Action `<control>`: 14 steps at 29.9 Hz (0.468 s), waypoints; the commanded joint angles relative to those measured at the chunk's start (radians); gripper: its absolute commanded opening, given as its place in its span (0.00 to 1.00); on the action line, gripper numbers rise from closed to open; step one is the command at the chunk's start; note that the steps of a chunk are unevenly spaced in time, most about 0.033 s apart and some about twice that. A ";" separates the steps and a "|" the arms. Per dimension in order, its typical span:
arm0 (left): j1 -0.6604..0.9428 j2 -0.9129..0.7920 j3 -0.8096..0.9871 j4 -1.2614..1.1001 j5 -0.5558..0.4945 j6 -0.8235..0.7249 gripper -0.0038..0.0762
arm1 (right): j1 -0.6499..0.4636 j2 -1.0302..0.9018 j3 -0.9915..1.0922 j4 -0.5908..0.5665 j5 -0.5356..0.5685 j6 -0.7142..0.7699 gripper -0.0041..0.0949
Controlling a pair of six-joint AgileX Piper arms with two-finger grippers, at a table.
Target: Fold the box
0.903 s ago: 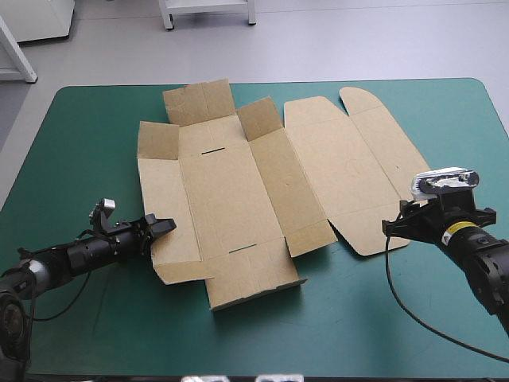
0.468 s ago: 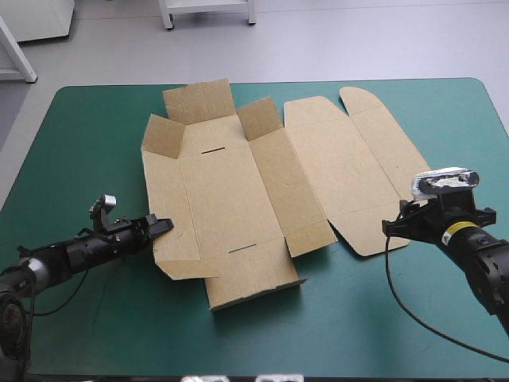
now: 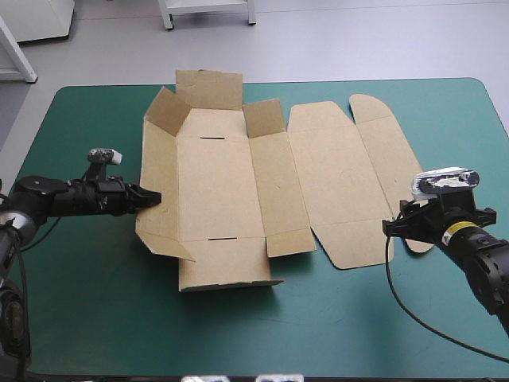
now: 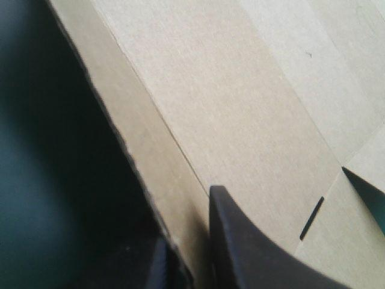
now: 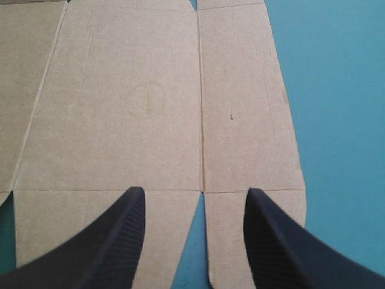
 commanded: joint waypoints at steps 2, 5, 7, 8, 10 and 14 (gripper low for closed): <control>-0.013 0.016 -0.191 -0.008 0.079 -0.023 0.10 | -0.003 -0.008 -0.038 -0.012 -0.064 -0.008 0.53; -0.049 0.073 -0.290 0.081 0.162 -0.027 0.04 | -0.003 -0.008 -0.038 -0.012 -0.064 -0.008 0.53; -0.084 0.113 -0.356 0.179 0.220 -0.027 0.04 | -0.003 -0.008 -0.038 -0.012 -0.062 -0.008 0.53; -0.107 0.132 -0.388 0.241 0.236 -0.027 0.04 | -0.003 -0.008 -0.038 -0.012 -0.062 -0.008 0.53; -0.151 0.163 -0.442 0.352 0.246 -0.036 0.04 | -0.003 -0.008 -0.038 -0.010 -0.062 -0.008 0.53; -0.238 0.200 -0.542 0.539 0.220 0.003 0.04 | -0.003 -0.008 -0.038 -0.010 -0.062 -0.003 0.53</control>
